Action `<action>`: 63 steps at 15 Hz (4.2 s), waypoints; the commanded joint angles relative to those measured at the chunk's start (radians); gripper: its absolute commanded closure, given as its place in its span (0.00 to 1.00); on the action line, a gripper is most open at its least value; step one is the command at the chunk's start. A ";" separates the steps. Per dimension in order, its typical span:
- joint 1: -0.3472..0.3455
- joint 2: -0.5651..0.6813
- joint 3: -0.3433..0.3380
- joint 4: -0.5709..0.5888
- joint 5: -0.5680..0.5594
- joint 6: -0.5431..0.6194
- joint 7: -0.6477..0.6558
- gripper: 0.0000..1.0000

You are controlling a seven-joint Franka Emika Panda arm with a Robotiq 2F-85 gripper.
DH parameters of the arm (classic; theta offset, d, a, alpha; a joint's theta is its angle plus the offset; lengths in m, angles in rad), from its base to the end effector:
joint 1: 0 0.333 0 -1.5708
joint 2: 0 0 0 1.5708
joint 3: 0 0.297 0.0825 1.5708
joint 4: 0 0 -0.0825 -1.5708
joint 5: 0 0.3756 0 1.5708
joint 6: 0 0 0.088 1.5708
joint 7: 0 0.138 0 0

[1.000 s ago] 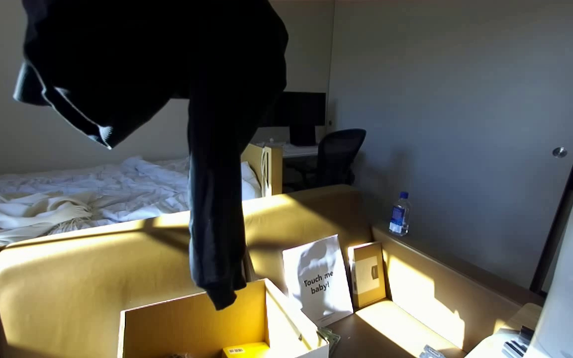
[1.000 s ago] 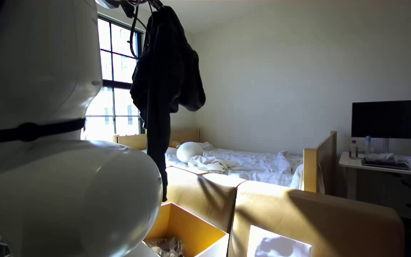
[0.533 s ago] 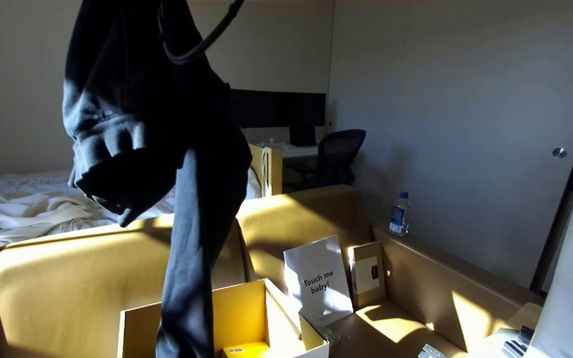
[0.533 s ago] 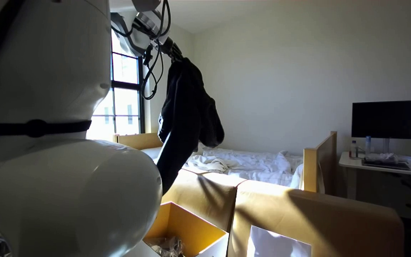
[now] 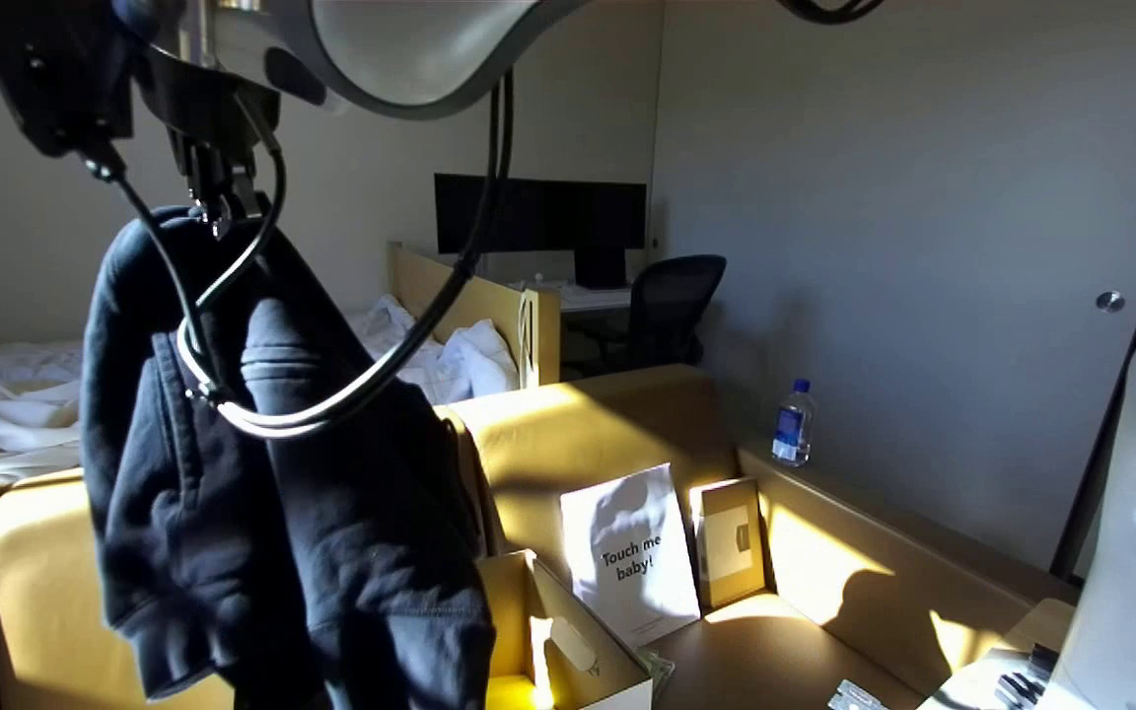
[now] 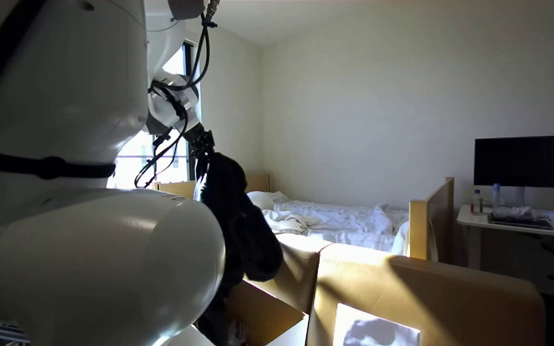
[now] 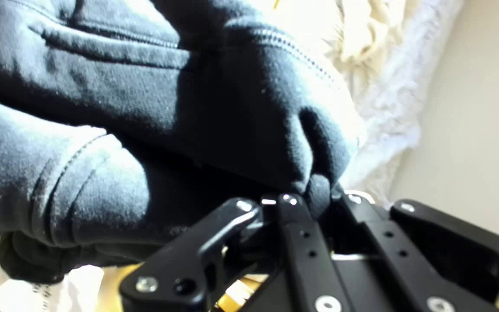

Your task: Put the hoodie in the box

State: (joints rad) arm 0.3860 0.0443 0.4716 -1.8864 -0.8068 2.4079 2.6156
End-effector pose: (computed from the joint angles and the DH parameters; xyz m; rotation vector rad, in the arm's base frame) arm 0.4230 0.4536 0.4992 -1.9927 1.4850 -0.7407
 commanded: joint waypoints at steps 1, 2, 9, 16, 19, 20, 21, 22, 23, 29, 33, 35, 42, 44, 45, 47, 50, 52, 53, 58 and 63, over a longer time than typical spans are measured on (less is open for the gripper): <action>0.015 -0.122 -0.026 -0.223 0.259 0.047 -0.005 0.97; 0.009 -0.157 -0.041 -0.283 0.307 0.024 -0.006 0.97; -0.324 -0.338 0.028 -0.605 0.438 0.023 -0.004 0.97; -0.785 -0.242 0.519 -0.531 0.619 0.062 -0.007 0.97; -0.825 -0.118 0.668 -0.494 0.715 0.140 -0.007 0.97; -0.828 -0.076 0.711 -0.485 0.709 0.161 -0.007 0.97; -0.832 -0.036 0.747 -0.483 0.705 0.182 -0.007 0.97; -0.830 0.017 0.772 -0.485 0.685 0.184 -0.007 0.97; -0.823 0.047 0.780 -0.498 0.693 0.168 -0.007 0.97; -0.749 0.023 0.694 -0.588 0.643 0.131 -0.010 0.97; -0.664 0.109 0.622 -0.582 0.523 0.133 -0.011 0.97; -0.579 0.118 0.537 -0.577 0.451 0.116 -0.011 0.97; -0.131 0.155 0.041 -0.452 0.242 0.107 -0.011 0.56; 0.011 0.182 -0.127 -0.370 0.179 0.100 -0.011 0.43; 0.082 0.209 -0.211 -0.316 0.143 0.097 -0.011 0.37; 0.232 0.284 -0.381 -0.193 0.094 0.087 -0.011 0.24; 0.472 0.439 -0.634 -0.004 0.154 0.089 -0.011 0.04; 0.607 0.530 -0.757 0.073 0.252 0.083 -0.011 0.00; 0.668 0.560 -0.809 0.087 0.309 0.073 -0.011 0.00; 0.879 0.539 -1.003 -0.040 0.571 0.042 -0.011 0.00; 1.043 0.504 -1.404 -0.018 0.557 0.053 -0.011 0.00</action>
State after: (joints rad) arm 1.3381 0.5851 -0.7379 -1.8896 -0.2405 2.4445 2.6040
